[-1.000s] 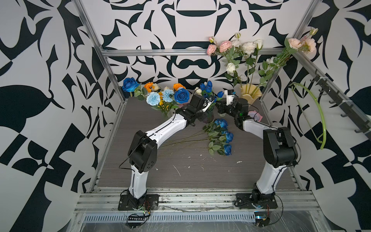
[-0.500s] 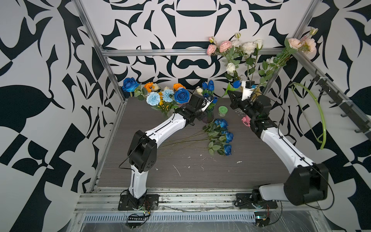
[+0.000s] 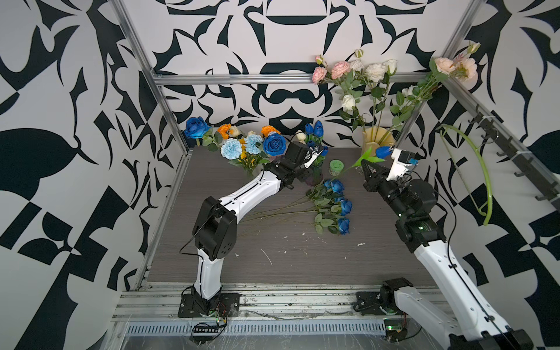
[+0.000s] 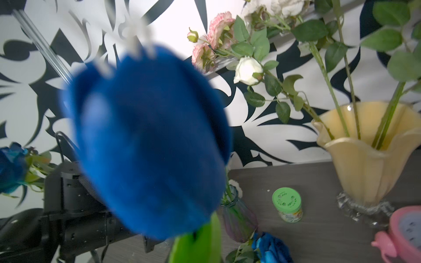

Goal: Pick out blue flowers from the vase
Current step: Place the flower at the center of the board.

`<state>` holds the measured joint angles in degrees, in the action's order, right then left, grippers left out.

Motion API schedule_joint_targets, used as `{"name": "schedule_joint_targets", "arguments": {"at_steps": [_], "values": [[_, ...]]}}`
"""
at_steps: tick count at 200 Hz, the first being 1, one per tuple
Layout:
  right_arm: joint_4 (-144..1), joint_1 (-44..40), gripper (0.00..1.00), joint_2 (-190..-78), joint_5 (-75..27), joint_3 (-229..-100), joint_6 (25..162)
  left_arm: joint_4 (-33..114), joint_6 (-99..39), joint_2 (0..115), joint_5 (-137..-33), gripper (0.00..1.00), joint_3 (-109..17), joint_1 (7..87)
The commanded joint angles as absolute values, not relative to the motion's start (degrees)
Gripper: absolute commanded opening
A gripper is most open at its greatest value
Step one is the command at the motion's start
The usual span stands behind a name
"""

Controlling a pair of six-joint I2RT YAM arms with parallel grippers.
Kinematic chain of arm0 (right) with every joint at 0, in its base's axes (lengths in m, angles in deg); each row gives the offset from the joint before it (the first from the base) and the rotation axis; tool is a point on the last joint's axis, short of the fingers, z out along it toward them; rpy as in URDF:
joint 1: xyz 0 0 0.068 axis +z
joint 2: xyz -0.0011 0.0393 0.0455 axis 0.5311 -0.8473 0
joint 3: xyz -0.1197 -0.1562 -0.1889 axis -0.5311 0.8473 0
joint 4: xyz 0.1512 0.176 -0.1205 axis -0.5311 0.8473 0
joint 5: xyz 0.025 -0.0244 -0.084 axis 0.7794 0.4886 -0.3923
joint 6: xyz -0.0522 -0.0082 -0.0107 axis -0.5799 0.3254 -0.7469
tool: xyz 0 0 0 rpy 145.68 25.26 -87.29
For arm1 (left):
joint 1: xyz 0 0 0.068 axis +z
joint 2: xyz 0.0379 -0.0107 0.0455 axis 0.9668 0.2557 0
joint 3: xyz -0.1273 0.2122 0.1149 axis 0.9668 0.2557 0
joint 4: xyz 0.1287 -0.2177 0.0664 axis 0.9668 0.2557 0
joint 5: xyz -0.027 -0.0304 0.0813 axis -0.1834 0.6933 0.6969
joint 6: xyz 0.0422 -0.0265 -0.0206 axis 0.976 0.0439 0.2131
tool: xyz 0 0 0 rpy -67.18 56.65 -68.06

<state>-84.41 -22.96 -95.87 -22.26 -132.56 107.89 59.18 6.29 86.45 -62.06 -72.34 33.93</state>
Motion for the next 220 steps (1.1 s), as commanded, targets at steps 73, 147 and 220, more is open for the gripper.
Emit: {"name": "schedule_joint_targets", "arguments": {"at_steps": [73,147,220], "values": [[-99.57,-14.26,0.0,-110.67,-30.18,-119.43,143.88,57.07,6.43,83.46,-63.92,0.45,-71.02,34.1],[-112.78,-4.19,0.0,-125.36,-45.76,-117.07,156.14,56.72,6.34,83.73,-64.71,0.45,-71.23,34.14],[-102.49,-3.0,0.5,-128.51,-45.97,-121.21,157.92,56.53,6.43,84.09,-64.45,0.45,-71.79,34.14]]}}
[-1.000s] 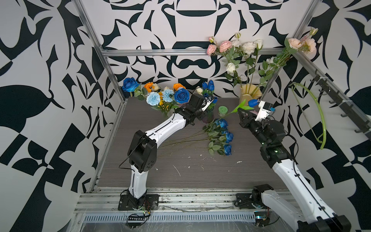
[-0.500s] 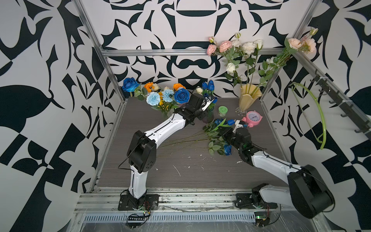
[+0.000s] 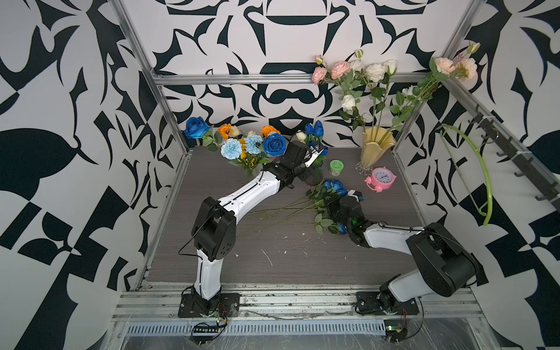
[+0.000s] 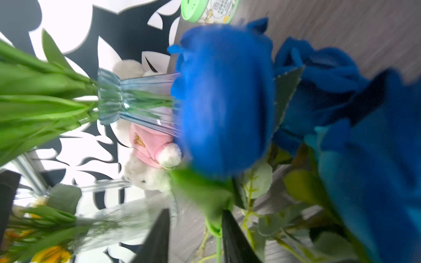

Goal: Pick out blue flowers from the vase
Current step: Place the flower at the center of the board, then pick up the flower from the vase.

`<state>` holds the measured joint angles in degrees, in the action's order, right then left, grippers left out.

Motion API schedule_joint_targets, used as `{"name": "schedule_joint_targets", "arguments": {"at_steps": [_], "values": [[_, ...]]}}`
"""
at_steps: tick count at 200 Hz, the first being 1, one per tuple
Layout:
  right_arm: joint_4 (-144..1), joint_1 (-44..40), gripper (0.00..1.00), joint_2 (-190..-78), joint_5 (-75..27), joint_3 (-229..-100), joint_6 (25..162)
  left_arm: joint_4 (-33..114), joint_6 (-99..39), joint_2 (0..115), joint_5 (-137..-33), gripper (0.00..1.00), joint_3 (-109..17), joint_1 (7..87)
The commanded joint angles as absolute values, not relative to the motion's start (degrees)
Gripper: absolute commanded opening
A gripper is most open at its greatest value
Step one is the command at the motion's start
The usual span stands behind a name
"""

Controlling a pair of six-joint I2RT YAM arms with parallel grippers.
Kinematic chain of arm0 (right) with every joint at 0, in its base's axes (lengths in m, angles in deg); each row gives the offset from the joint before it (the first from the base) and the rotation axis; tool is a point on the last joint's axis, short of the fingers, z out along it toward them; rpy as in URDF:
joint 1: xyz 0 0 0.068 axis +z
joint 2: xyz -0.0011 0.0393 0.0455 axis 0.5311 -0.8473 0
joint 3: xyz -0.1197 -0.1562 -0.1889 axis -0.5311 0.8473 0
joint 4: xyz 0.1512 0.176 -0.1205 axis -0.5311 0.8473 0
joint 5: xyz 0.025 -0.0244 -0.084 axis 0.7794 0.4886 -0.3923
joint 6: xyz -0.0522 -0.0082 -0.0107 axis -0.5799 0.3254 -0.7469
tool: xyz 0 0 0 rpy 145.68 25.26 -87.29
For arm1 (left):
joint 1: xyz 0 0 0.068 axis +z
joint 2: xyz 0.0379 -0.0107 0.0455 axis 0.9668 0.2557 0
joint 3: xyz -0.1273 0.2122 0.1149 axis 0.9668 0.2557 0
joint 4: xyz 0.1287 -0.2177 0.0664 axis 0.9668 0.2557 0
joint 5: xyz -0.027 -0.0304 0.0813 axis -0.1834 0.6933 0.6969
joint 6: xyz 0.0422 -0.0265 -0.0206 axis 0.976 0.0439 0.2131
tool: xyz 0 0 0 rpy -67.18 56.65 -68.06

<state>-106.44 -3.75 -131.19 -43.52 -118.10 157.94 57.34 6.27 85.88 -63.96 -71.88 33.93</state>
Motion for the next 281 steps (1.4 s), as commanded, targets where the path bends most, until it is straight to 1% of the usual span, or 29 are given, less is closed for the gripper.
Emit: {"name": "schedule_joint_targets", "arguments": {"at_steps": [1,13,24,44,58,63,85,115,131,135,155,192,218,245,281], "values": [[-102.2,-2.99,0.5,-128.37,-45.94,-121.25,157.82,56.54,6.43,84.08,-64.45,0.45,-71.78,34.14],[-97.18,-3.04,0.56,-126.29,-46.08,-122.7,156.42,56.48,6.49,84.09,-64.45,0.45,-71.79,34.12],[-93.0,-2.87,0.59,-124.25,-45.99,-123.93,154.28,56.45,6.49,84.15,-64.45,0.45,-71.75,34.14],[-81.32,-2.69,0.63,-120.51,-45.99,-127.54,148.33,56.37,6.44,84.07,-64.44,0.45,-71.76,34.14],[-75.72,-2.65,0.65,-118.6,-46.25,-128.47,143.84,56.37,6.43,84.08,-64.45,0.45,-71.7,34.13],[-75.1,-2.63,0.64,-117.84,-48.83,-127.96,141.85,56.3,6.43,84.11,-64.44,0.45,-71.69,34.14],[-78.39,-2.8,0.64,-114.07,-50.84,-125.13,133.47,56.41,6.34,84.32,-64.19,0.46,-71.78,34.13],[-80.98,-2.81,0.62,-113.21,-49.54,-130.37,108.12,56.63,5.6,84.11,-64.7,0.45,-71.8,34.14],[-85.78,-3.15,0.6,-114.26,-47.41,-131.48,96.5,57.17,5.31,84.16,-65.04,0.45,-72.15,34.08],[-87.51,-3.29,0.6,-114.5,-44.65,-131.49,93.97,57.41,5.29,84.16,-65.06,0.45,-72.28,34.14],[-93.05,-4.99,0.6,-116.31,-37.93,-132.17,86.3,57.77,5.02,84.2,-64.89,0.45,-72.29,34.13],[-102.5,-12.08,0.59,-120.34,-27.42,-133.55,85.25,58.27,5.24,84.24,-64.45,0.46,-72.63,34.14],[-104.27,-15.2,0.58,-124.31,-22.83,-137.44,84.67,58.3,5.37,84.3,-64.36,0.46,-72.86,34.08],[-107.06,-18.02,0.56,-129.28,-16.21,-141.15,87.59,58.35,5.46,84.65,-64.03,0.46,-73.25,34.2],[-107.64,-19.78,0.52,-134.46,-11.58,-145.62,89.58,58.37,5.03,85.01,-63.92,0.46,-73.83,34.49]]}}
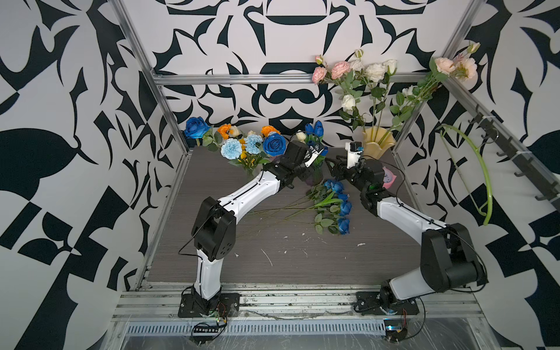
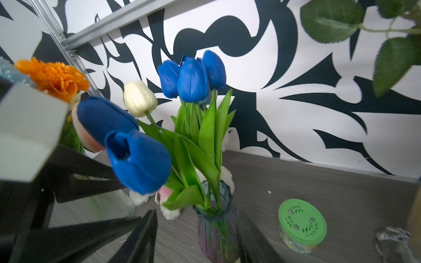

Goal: Pick out blue flowers from the vase
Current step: Pick up the flower from the vase.

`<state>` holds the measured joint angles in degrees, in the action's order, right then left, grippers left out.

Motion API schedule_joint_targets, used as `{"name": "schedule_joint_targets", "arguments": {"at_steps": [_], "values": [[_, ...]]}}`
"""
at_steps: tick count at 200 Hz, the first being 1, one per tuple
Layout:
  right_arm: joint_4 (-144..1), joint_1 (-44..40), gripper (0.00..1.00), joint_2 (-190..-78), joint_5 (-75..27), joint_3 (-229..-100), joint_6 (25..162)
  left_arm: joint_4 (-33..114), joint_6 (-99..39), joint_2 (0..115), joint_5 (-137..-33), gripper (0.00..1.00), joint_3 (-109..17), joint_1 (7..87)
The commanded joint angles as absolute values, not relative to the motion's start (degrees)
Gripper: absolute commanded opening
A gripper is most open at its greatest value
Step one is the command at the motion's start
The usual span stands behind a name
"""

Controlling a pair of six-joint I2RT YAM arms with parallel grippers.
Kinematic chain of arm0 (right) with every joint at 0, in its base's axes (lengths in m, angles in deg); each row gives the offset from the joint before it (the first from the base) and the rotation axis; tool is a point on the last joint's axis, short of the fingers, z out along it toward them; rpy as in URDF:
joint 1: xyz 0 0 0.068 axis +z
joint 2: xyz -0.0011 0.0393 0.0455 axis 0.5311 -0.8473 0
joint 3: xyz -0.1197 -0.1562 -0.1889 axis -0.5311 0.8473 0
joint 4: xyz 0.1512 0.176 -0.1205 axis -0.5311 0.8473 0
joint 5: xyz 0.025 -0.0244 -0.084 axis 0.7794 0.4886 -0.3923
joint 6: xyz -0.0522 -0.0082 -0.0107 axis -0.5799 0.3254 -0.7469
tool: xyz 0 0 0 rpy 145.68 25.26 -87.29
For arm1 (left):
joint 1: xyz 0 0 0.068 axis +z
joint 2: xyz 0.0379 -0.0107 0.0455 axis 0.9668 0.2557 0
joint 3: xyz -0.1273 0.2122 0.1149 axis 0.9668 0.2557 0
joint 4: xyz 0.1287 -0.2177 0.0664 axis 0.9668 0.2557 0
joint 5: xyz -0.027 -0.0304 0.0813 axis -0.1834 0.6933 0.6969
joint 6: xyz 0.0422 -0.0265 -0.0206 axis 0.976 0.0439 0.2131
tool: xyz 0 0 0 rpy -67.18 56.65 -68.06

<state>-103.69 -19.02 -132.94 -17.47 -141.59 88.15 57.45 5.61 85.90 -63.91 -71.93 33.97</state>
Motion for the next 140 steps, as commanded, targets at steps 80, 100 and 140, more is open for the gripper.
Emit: {"name": "schedule_joint_targets", "arguments": {"at_steps": [80,100,140], "values": [[-107.36,-19.95,0.5,-141.64,-8.54,-151.65,91.3,58.99,4.85,85.87,-63.83,0.46,-75.47,34.93],[-107.3,-19.96,0.48,-142.69,-8.25,-152.64,91.54,59.05,4.85,86.02,-63.77,0.46,-75.95,35.02],[-107.21,-20.0,0.37,-145.04,-7.09,-154.94,92.09,59.38,4.89,86.55,-63.94,0.46,-76.78,35.08]]}}
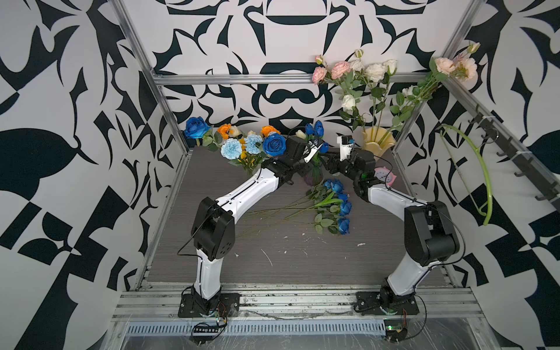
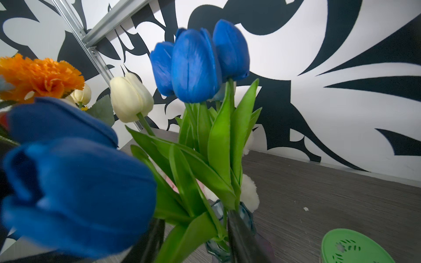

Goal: Pick out blue flowers from the vase
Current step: Pick up the flower from the vase.

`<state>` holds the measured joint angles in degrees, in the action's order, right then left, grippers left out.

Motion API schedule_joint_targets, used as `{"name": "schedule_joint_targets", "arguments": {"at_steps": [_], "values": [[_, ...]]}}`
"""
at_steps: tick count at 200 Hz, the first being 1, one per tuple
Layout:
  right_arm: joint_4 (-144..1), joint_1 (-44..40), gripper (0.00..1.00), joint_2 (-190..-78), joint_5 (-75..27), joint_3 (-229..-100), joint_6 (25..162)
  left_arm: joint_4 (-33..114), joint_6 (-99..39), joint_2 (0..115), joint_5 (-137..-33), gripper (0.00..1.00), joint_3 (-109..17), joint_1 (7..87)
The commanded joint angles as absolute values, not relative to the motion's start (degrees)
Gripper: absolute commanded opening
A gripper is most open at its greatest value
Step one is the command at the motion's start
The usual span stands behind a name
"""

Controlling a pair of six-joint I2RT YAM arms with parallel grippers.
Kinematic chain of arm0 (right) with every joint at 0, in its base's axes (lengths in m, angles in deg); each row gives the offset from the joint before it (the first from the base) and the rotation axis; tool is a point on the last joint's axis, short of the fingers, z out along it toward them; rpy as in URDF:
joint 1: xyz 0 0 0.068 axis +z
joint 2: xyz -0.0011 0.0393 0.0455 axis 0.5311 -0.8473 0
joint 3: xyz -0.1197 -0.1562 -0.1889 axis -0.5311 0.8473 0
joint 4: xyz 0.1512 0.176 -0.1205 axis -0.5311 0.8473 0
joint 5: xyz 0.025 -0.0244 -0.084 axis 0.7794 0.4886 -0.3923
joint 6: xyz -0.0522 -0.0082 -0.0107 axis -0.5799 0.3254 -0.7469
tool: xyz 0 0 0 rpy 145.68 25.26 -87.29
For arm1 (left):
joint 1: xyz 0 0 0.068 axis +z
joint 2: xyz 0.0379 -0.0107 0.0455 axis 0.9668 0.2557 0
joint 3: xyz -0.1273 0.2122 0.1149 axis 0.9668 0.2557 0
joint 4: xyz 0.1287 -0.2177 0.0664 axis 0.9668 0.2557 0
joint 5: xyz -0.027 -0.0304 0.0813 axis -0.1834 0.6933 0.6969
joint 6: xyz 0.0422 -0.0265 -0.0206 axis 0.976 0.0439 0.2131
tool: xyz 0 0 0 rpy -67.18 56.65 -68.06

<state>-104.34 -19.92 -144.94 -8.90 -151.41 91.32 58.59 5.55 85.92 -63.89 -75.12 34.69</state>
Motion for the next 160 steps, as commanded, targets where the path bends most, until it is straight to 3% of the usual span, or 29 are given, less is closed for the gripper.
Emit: {"name": "schedule_joint_targets", "arguments": {"at_steps": [1,37,92,160], "values": [[-107.2,-19.93,0.37,-145.07,-7.03,-155.0,92.12,59.41,4.91,86.54,-63.93,0.46,-76.82,35.05],[-107.77,-19.89,0.28,-147.07,-6.02,-156.11,93.01,59.93,5.29,86.76,-63.75,0.46,-77.56,35.19],[-106.85,-20.12,0.0,-144.89,-7.86,-155.51,92.82,60.84,5.46,86.44,-63.66,0.47,-77.47,35.81],[-102.73,-20.66,0.0,-134.97,-12.97,-152.91,88.78,60.67,4.45,85.78,-63.88,0.47,-76.6,36.62]]}}
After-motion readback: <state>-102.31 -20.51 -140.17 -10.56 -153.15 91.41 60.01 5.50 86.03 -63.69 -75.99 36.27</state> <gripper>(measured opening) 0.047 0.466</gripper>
